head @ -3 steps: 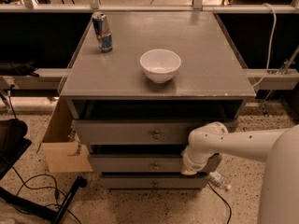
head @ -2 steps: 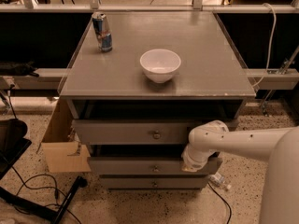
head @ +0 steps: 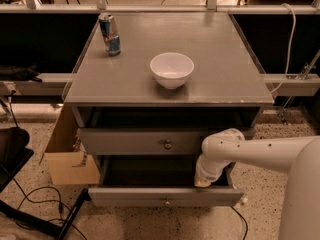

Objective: Open middle drawer

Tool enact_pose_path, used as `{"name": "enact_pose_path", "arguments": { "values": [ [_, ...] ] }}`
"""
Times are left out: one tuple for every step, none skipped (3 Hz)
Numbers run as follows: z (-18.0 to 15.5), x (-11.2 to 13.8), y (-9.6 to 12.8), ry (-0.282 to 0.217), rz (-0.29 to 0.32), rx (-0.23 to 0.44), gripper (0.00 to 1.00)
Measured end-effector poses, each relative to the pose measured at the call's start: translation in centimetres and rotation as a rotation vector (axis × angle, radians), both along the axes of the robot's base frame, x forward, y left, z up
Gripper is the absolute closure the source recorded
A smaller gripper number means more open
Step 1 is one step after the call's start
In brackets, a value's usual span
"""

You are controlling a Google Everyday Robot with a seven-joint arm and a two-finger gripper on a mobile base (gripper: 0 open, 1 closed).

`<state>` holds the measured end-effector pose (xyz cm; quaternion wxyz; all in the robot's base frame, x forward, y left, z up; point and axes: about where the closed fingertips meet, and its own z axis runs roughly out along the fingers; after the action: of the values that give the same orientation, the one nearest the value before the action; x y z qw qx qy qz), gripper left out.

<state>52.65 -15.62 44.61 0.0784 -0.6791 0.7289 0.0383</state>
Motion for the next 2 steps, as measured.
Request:
{"name": "enact_pose_path", "arguments": {
  "values": [
    [-0.8, -2.8, -1.8, 0.034, -0.022, 0.014, 0.81],
    [-1.1, -3.9, -2.7, 0.056, -0.044, 0.028, 0.58]
  ]
}}
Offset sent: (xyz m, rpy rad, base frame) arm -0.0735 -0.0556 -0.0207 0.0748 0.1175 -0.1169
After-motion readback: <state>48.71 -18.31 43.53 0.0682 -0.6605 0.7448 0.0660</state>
